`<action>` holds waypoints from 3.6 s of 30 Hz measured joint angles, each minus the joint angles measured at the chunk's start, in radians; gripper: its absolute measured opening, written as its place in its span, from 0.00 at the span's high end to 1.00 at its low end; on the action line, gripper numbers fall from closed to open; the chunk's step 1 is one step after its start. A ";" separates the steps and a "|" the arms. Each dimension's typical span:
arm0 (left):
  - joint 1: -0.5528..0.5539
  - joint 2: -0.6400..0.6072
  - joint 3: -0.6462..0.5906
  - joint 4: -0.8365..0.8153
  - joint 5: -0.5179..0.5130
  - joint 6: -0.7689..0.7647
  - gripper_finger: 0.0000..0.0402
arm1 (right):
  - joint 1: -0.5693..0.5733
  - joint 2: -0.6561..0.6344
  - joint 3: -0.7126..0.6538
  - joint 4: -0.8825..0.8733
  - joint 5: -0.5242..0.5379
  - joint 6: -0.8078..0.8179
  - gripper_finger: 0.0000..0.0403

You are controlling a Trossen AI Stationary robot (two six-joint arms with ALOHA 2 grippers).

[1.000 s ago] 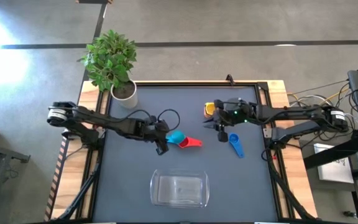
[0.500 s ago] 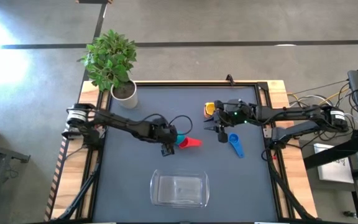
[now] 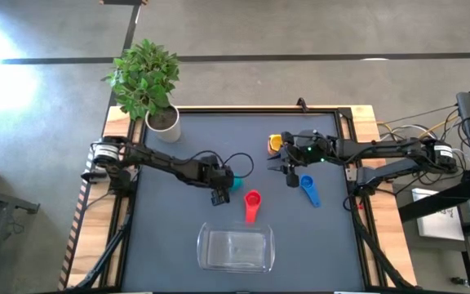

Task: Nest measuring cups in basket
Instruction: Stack the light blue measuring cup on top of the yellow measuring cup

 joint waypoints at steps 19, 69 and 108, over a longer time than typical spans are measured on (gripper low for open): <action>0.078 -0.021 0.125 0.000 0.181 0.060 0.29 | 0.000 0.000 0.000 -0.002 0.000 0.001 0.61; 0.101 -0.231 0.109 0.309 0.201 0.112 0.33 | -0.012 -0.001 -0.073 0.251 -0.125 0.024 0.61; 0.099 -0.211 -0.043 1.143 0.273 0.150 0.33 | -0.034 0.279 0.059 0.745 -0.174 0.240 0.23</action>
